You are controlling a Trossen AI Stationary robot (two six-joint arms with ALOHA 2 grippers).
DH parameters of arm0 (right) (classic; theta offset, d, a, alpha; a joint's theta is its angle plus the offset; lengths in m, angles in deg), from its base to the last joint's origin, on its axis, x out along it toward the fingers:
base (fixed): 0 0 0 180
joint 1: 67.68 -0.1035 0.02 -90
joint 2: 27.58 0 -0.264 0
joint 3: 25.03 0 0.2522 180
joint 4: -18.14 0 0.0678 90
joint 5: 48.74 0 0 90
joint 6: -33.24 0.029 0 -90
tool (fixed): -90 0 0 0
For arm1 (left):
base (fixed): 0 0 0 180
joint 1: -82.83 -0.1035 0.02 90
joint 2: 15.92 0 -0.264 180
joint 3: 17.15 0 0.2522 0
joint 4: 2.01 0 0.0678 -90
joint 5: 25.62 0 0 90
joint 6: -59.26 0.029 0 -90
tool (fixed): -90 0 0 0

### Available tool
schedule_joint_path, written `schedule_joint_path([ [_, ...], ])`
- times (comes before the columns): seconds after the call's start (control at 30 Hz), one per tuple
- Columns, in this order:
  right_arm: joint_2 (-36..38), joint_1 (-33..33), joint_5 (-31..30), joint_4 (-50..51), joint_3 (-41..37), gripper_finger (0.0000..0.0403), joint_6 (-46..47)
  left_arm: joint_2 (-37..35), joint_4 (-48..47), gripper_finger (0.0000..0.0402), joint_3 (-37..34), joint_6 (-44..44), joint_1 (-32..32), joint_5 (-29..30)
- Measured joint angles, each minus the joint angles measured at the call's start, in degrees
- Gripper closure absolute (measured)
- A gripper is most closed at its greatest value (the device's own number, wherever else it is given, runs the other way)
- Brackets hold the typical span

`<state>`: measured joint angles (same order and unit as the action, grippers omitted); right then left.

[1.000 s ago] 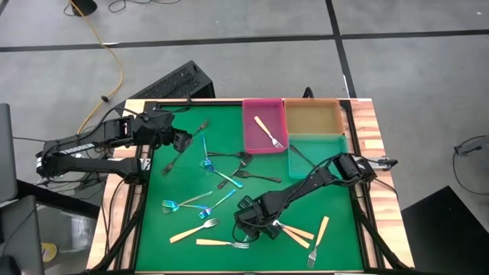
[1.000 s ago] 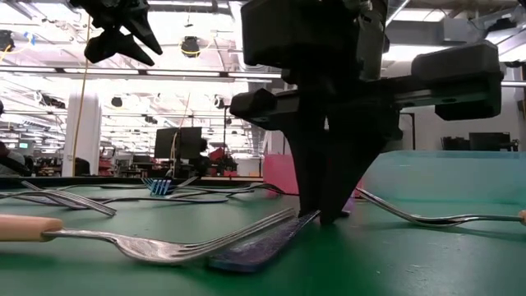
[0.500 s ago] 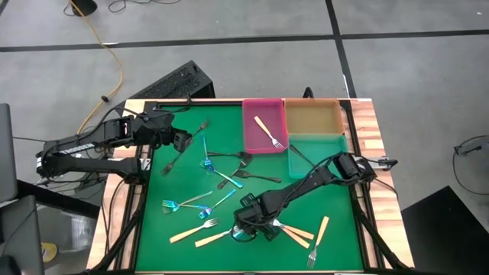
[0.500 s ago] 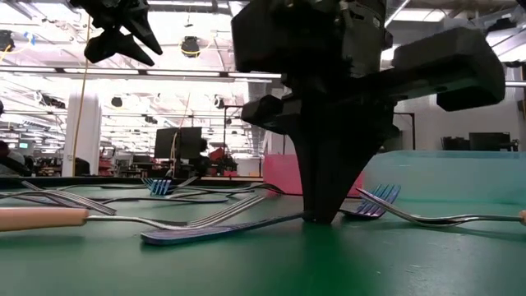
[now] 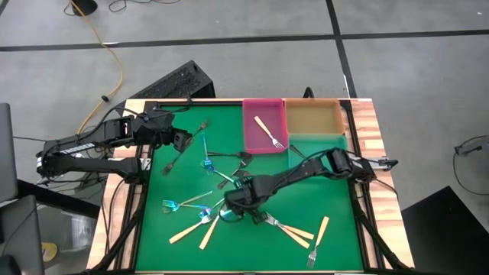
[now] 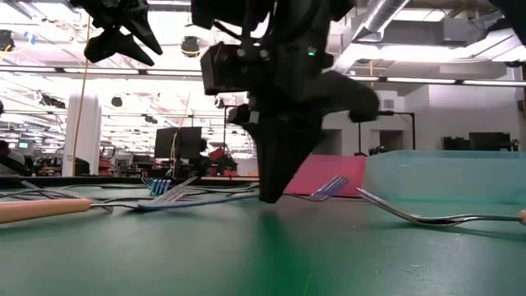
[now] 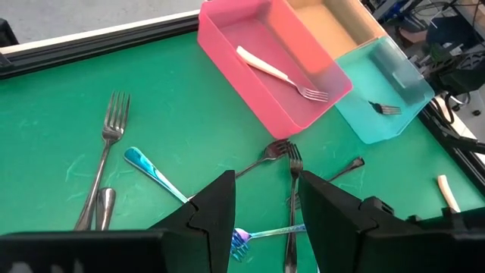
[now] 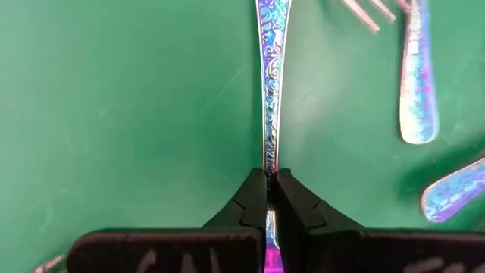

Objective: Sort silverware by color (type)
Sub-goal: Put the blue fork into the orange bin

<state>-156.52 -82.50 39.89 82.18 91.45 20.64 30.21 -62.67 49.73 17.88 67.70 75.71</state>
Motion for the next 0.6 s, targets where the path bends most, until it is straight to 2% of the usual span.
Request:
schedule_joint_path([
  [0.6, 0.17, 8.59, 0.79, 8.3, 9.56, 0.037, 0.14, -0.02, -0.15, 0.0272, 0.0, 0.31, 0.0, 0.07],
])
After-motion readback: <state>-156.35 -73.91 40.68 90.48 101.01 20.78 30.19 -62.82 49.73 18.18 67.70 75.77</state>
